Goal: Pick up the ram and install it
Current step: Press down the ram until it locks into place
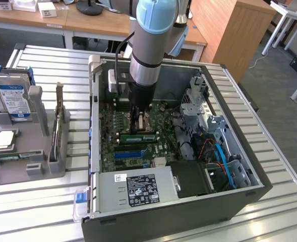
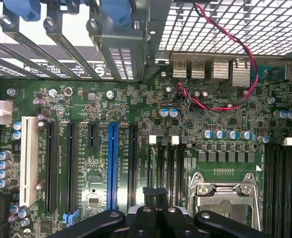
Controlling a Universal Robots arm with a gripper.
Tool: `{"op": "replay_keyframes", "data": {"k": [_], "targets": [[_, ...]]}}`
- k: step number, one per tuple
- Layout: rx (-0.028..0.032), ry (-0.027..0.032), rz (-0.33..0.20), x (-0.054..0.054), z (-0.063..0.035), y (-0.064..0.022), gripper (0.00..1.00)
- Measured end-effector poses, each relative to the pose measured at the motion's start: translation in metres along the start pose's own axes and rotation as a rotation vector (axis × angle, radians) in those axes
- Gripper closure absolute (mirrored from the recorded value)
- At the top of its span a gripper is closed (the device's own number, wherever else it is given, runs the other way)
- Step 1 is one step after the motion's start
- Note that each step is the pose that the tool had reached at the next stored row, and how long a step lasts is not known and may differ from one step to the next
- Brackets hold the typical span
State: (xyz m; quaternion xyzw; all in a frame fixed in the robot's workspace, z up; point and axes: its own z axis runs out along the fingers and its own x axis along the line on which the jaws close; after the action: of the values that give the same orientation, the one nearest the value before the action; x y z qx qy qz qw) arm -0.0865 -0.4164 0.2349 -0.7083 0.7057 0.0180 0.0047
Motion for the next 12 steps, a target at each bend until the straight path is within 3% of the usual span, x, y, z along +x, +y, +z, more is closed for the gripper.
{"op": "replay_keyframes", "data": {"k": [12], "targets": [[0.0000, 0.0001, 0.000, 0.0004, 0.0022, 0.0000, 0.89]]}}
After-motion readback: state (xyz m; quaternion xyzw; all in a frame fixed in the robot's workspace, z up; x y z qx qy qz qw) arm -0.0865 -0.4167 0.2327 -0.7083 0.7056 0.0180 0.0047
